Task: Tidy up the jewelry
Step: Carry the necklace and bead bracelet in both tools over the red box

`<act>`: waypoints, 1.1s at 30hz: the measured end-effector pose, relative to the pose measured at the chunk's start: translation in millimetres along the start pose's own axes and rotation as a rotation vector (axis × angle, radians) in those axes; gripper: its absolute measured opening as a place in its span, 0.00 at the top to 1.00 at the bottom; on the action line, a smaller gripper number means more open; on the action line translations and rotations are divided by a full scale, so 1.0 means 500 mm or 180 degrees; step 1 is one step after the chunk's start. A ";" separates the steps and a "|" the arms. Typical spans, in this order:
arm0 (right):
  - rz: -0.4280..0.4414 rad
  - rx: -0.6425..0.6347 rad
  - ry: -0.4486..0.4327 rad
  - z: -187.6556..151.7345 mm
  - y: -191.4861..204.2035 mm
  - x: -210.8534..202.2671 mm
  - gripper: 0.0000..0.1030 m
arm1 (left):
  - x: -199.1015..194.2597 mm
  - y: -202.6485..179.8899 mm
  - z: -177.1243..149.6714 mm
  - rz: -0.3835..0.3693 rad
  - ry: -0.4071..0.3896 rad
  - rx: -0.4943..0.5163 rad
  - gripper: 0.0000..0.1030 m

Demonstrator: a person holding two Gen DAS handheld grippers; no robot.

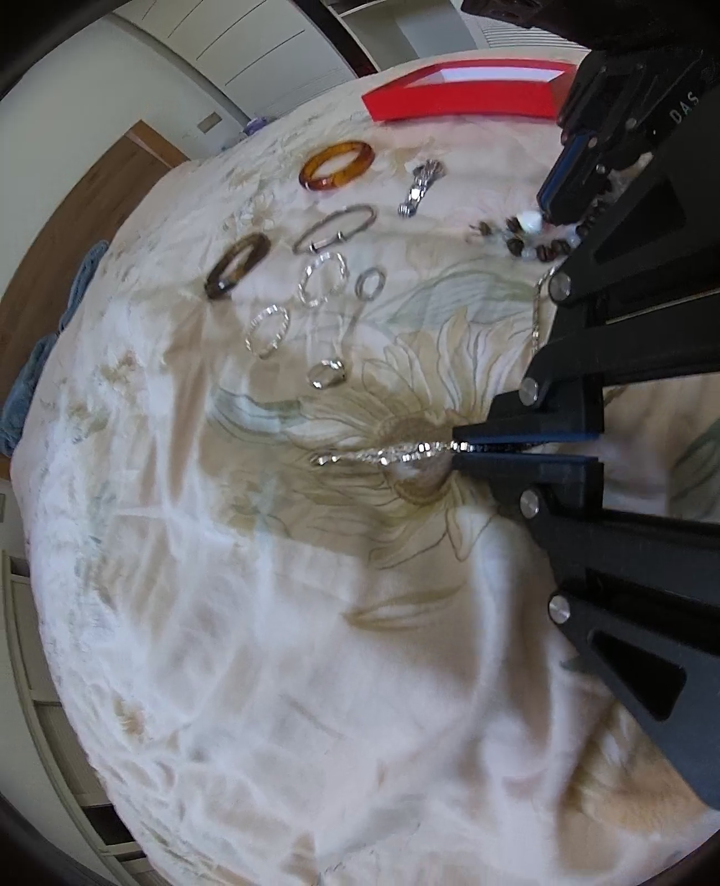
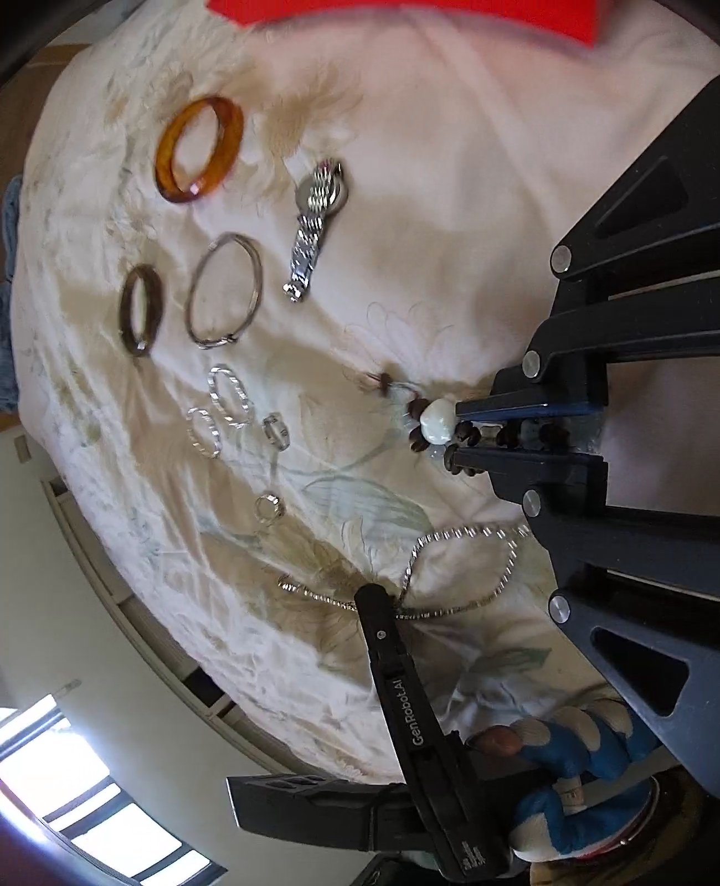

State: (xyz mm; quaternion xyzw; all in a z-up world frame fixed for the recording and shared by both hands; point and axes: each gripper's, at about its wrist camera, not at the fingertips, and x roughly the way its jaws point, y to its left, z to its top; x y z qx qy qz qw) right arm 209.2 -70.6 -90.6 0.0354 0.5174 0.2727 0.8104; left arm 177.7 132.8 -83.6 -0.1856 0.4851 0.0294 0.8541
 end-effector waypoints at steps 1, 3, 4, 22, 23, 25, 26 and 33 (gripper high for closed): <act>-0.0007 0.0001 -0.0043 -0.004 0.006 -0.017 0.91 | -0.012 -0.002 0.000 -0.0012 -0.0026 0.0015 0.98; -0.0009 0.0005 -0.0133 -0.012 0.016 -0.052 0.91 | -0.039 -0.005 -0.002 -0.0045 -0.0078 0.0044 0.98; -0.0010 0.0004 -0.0167 -0.016 0.022 -0.066 0.91 | -0.055 -0.007 -0.004 -0.0062 -0.0102 0.0061 0.98; -0.0265 0.0055 -0.0826 -0.167 0.076 -0.372 0.95 | -0.336 -0.116 -0.109 -0.0222 -0.0534 0.0578 0.98; -0.0286 0.0063 -0.0849 -0.176 0.073 -0.382 0.95 | -0.346 -0.127 -0.115 -0.0238 -0.0548 0.0611 0.98; -0.0326 0.0088 -0.0920 -0.194 0.064 -0.411 0.95 | -0.368 -0.157 -0.130 -0.0279 -0.0581 0.0693 0.98; -0.0341 0.0101 -0.0950 -0.199 0.061 -0.422 0.95 | -0.373 -0.168 -0.133 -0.0298 -0.0581 0.0724 0.98; -0.0481 0.0274 -0.1171 -0.234 -0.006 -0.506 0.95 | -0.392 -0.285 -0.158 -0.0410 -0.0522 0.1067 0.98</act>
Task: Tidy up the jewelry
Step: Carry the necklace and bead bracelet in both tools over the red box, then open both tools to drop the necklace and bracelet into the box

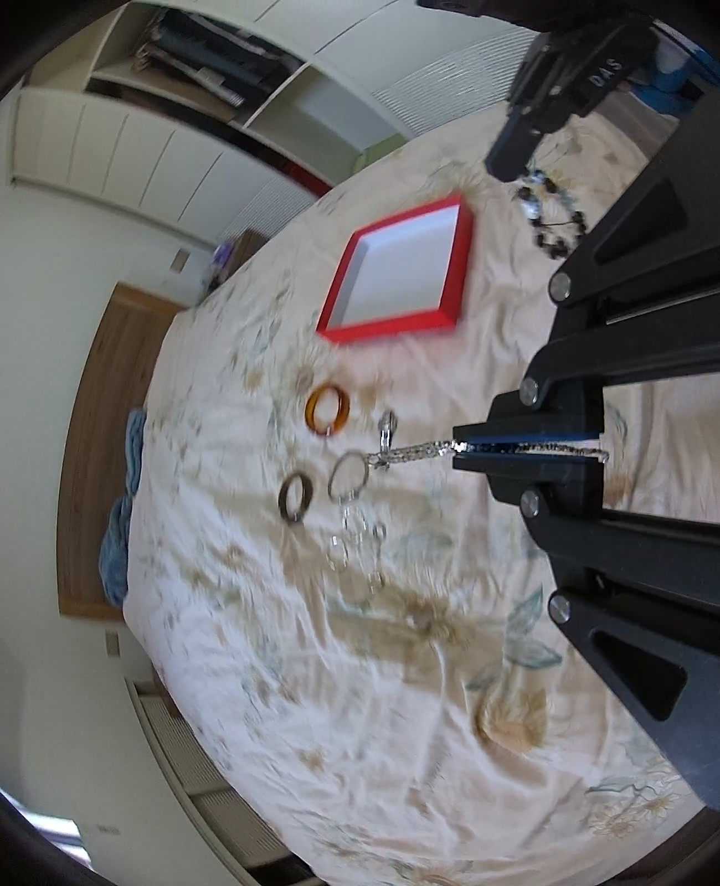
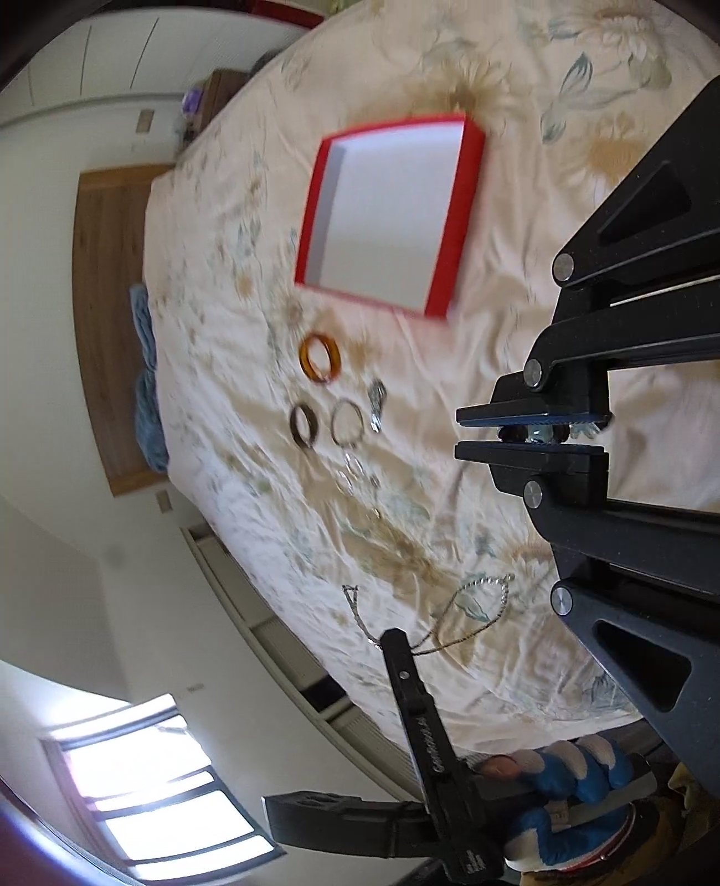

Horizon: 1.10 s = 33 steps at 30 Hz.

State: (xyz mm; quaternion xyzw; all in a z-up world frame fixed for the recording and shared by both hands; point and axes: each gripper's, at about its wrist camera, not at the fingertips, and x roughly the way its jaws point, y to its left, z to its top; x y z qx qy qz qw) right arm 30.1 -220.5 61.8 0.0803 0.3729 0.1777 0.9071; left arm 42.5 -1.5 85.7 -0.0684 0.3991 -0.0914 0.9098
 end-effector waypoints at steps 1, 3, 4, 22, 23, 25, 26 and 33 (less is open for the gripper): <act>-0.0031 0.0030 -0.0028 0.004 -0.017 -0.008 0.95 | 0.007 -0.019 0.008 -0.0022 0.0014 0.0050 0.98; -0.0091 0.0089 -0.0066 0.014 -0.051 -0.017 0.95 | 0.025 -0.054 0.024 -0.0063 0.0047 0.0131 0.98; -0.0116 0.0116 -0.0080 0.020 -0.067 -0.019 0.95 | 0.034 -0.070 0.031 -0.0078 0.0060 0.0166 0.98; -0.0544 0.0542 -0.0071 0.195 -0.417 0.172 0.95 | 0.462 -0.415 0.232 -0.0668 0.0416 0.0557 0.98; -0.0556 0.0550 -0.0059 0.196 -0.428 0.181 0.95 | 0.481 -0.417 0.226 -0.0681 0.0458 0.0559 0.98; -0.0591 0.0583 0.0014 0.181 -0.457 0.215 0.95 | 0.541 -0.427 0.190 -0.0715 0.0658 0.0599 0.98; -0.0591 0.0603 0.0057 0.172 -0.468 0.227 0.95 | 0.563 -0.427 0.170 -0.0699 0.0744 0.0642 0.98; -0.0602 0.0633 0.0405 0.071 -0.494 0.290 0.95 | 0.628 -0.404 0.058 -0.0632 0.1101 0.0791 0.98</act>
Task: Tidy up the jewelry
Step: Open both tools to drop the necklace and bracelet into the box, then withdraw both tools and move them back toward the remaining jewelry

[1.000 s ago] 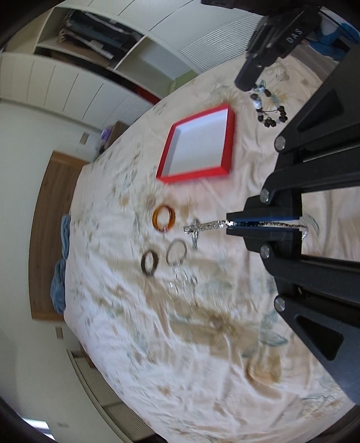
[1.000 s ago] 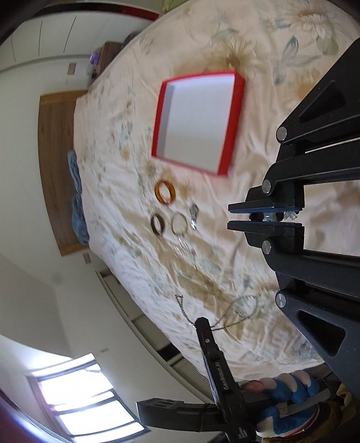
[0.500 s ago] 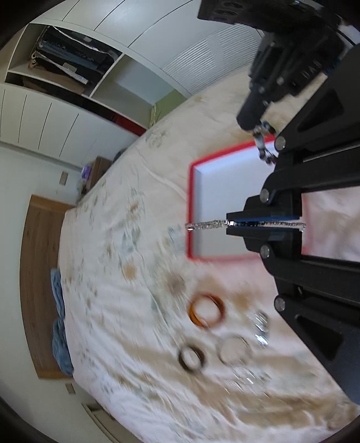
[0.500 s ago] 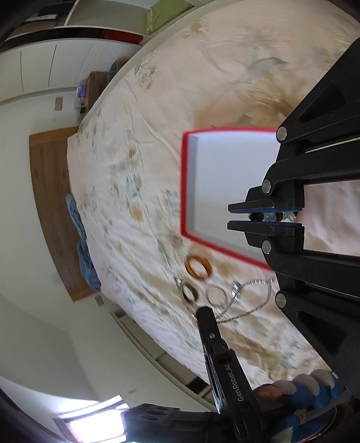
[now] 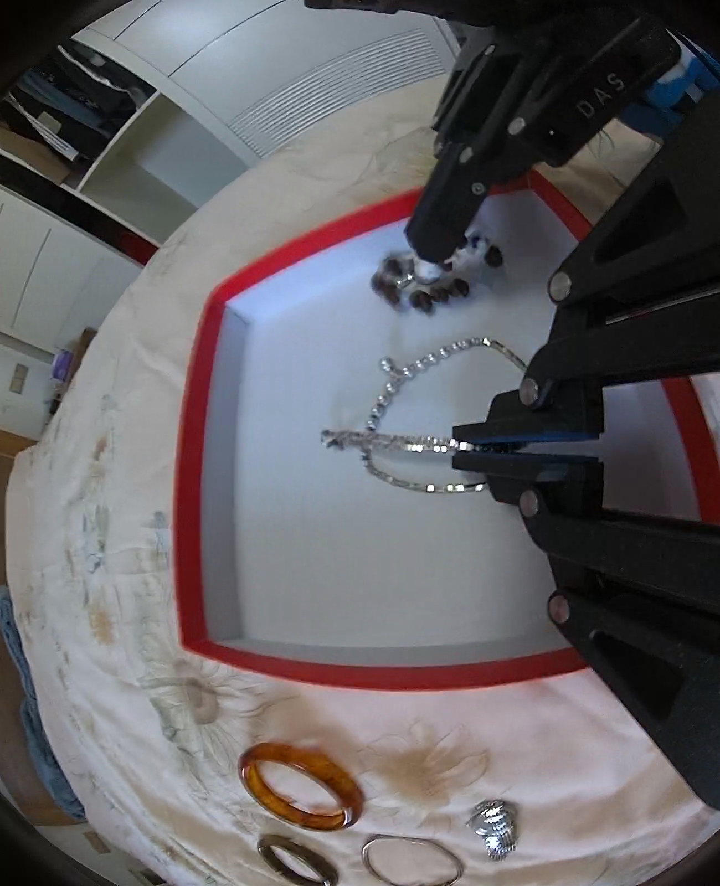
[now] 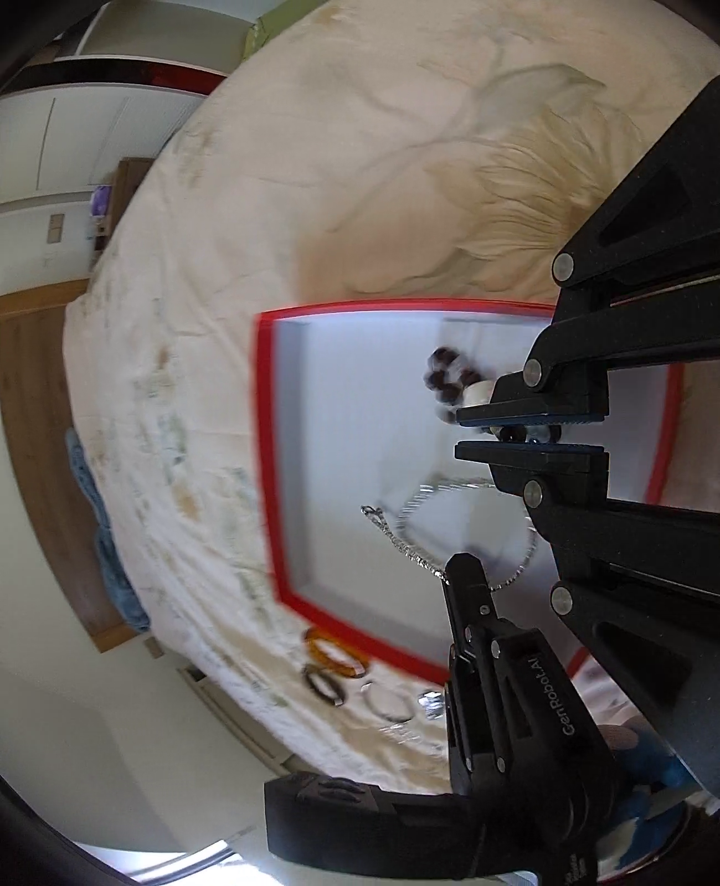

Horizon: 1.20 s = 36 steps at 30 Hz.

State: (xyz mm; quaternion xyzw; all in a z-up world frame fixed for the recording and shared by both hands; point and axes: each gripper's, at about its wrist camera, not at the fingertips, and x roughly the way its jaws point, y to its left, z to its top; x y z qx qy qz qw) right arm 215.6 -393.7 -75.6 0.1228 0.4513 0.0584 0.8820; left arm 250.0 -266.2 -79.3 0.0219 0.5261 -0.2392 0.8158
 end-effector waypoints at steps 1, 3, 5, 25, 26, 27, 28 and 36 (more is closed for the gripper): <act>-0.0020 0.0006 0.0043 -0.013 -0.003 0.005 0.95 | -0.001 -0.003 -0.002 0.0017 -0.0018 0.0030 0.98; -0.0061 -0.0004 0.0082 -0.026 -0.003 0.010 0.94 | -0.001 -0.006 -0.001 -0.0028 -0.0011 0.0034 0.98; -0.0101 0.0008 0.0089 -0.033 -0.006 0.013 0.94 | -0.001 -0.005 0.000 -0.0083 0.0000 0.0002 0.96; -0.0350 0.0119 -0.0169 -0.093 0.034 -0.200 0.60 | -0.172 -0.020 -0.039 -0.0129 -0.0371 -0.0024 0.59; -0.0346 0.0115 -0.0185 -0.097 0.040 -0.211 0.60 | -0.192 -0.021 -0.047 -0.0100 -0.0417 -0.0007 0.59; -0.0334 0.0110 -0.0221 -0.104 0.053 -0.233 0.59 | -0.224 -0.021 -0.062 -0.0048 -0.0481 0.0022 0.59; -0.0319 0.0105 -0.0254 -0.110 0.067 -0.251 0.59 | -0.247 -0.019 -0.075 -0.0015 -0.0512 0.0033 0.59; -0.0137 -0.0186 -0.0522 -0.156 0.228 -0.377 0.54 | -0.440 0.049 -0.215 0.0258 -0.0681 -0.0089 0.59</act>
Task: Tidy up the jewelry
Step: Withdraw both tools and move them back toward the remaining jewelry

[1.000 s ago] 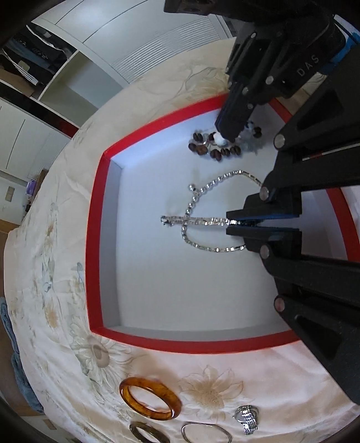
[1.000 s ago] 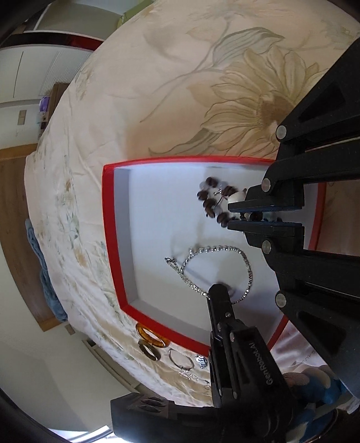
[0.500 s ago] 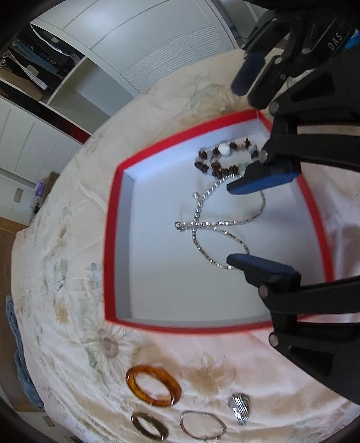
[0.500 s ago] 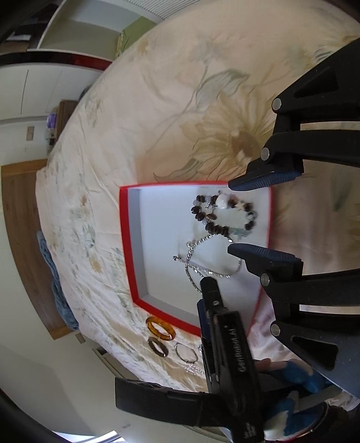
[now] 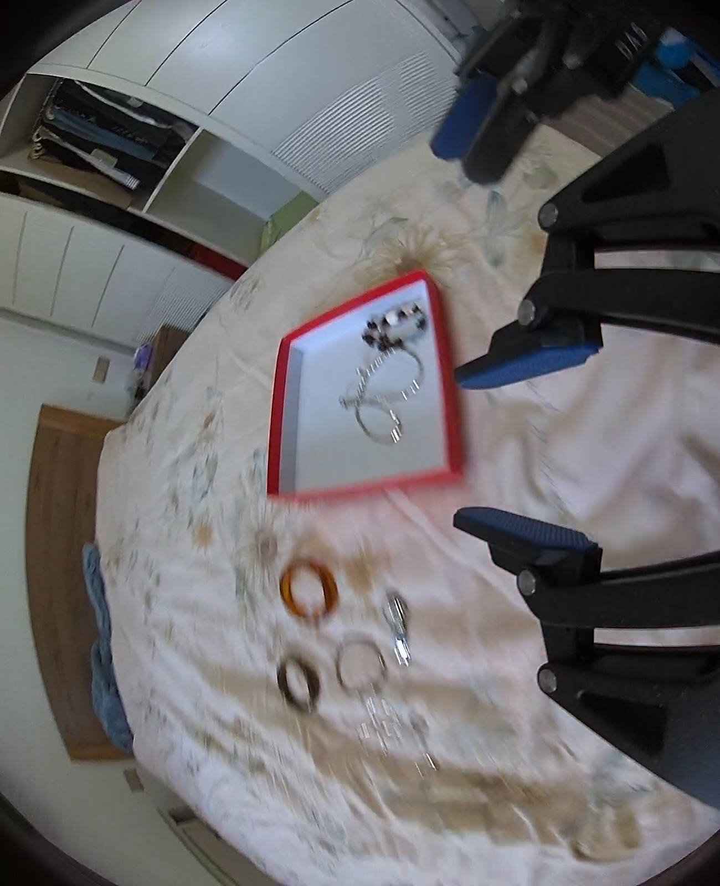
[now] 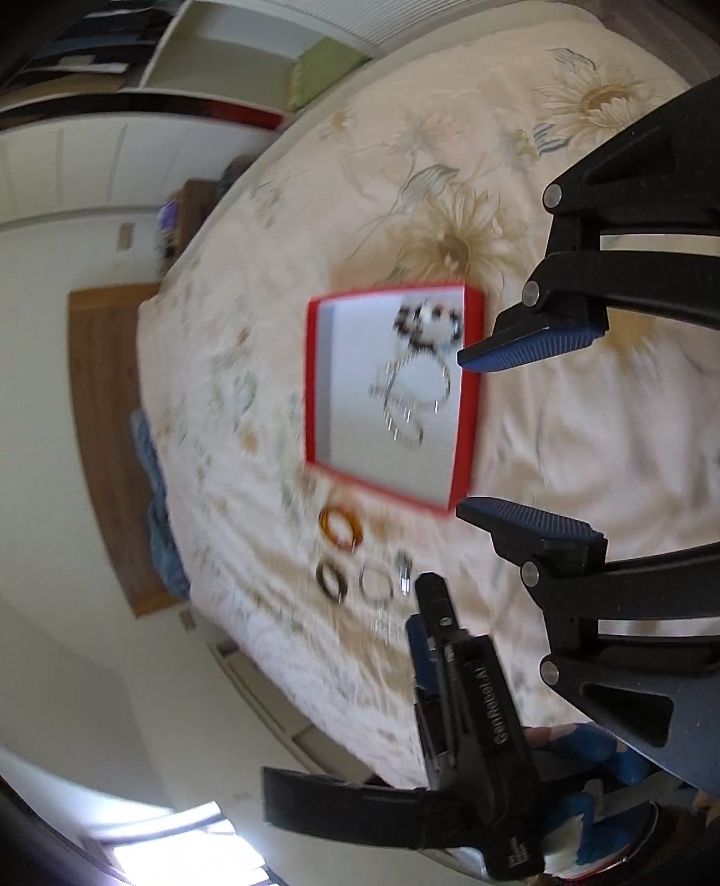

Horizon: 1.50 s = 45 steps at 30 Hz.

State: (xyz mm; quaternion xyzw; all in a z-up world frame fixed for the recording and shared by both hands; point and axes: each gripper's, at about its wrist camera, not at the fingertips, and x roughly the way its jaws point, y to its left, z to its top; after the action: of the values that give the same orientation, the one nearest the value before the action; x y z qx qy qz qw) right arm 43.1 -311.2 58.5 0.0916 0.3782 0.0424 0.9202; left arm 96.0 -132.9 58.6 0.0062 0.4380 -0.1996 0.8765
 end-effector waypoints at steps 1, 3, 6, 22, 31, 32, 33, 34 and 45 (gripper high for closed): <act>0.0031 -0.0044 -0.0038 -0.003 0.021 -0.017 0.54 | -0.024 0.015 -0.013 0.0048 -0.0029 -0.0020 0.59; 0.0083 -0.0127 -0.0114 -0.012 0.062 -0.053 0.53 | -0.073 0.047 -0.039 0.0150 -0.0097 -0.0073 0.59; 0.0184 -0.0217 -0.0217 -0.026 0.117 -0.103 0.53 | -0.163 0.098 -0.078 0.0369 -0.0263 -0.0138 0.59; 0.0442 -0.0668 -0.0569 -0.087 0.311 -0.252 0.49 | -0.416 0.280 -0.213 0.0947 -0.0875 -0.0602 0.59; 0.0483 -0.0758 -0.0330 -0.081 0.324 -0.170 0.49 | -0.339 0.316 -0.212 0.0913 -0.0733 -0.0586 0.59; 0.0506 -0.0753 -0.0279 -0.078 0.321 -0.150 0.49 | -0.325 0.319 -0.210 0.0910 -0.0703 -0.0585 0.59; 0.0516 -0.0751 -0.0249 -0.077 0.320 -0.139 0.49 | -0.304 0.326 -0.207 0.0891 -0.0657 -0.0591 0.59; 0.0531 -0.0751 -0.0180 -0.073 0.316 -0.113 0.49 | -0.289 0.332 -0.205 0.0867 -0.0626 -0.0605 0.59; 0.0603 -0.0714 0.0283 -0.029 0.264 0.119 0.54 | -0.078 0.414 -0.148 0.0794 -0.0239 -0.0776 0.59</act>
State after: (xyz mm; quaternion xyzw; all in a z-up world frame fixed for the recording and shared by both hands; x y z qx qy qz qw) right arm 73.9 -171.4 33.9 0.0216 0.4011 0.1750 0.8989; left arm 92.0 84.5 9.0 -0.0532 0.4217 -0.0348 0.9045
